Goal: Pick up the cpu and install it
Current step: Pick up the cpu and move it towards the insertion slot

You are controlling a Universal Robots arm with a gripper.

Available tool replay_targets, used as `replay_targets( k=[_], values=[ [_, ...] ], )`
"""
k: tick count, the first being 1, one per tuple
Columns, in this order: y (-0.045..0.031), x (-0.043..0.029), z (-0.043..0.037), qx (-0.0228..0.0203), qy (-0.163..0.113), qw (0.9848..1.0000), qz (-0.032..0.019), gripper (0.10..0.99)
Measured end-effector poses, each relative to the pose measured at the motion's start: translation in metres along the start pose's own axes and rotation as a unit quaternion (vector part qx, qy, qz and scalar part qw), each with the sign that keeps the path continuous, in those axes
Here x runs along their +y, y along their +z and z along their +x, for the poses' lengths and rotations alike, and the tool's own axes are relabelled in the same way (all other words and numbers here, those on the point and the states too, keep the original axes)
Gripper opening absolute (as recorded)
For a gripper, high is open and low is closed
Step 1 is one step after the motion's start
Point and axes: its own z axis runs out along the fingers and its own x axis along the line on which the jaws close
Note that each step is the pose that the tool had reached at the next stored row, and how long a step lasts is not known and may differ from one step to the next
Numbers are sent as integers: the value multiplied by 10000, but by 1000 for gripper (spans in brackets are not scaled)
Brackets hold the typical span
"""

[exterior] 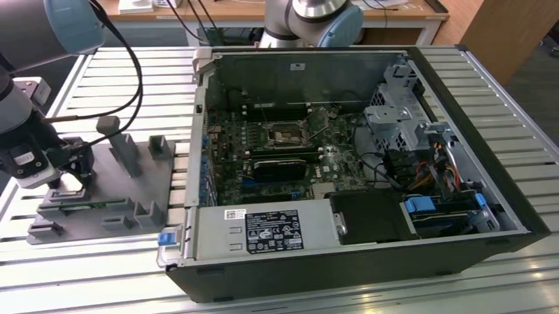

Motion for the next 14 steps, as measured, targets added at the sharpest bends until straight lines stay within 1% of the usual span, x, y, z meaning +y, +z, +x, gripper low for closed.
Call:
replay_targets(
  k=[5,7,14],
  values=[
    [1,6,1,2,0,10000,1,576],
    [3,7,1,3,0,10000,1,529],
    [6,7,1,1,0,10000,0,529]
  ],
)
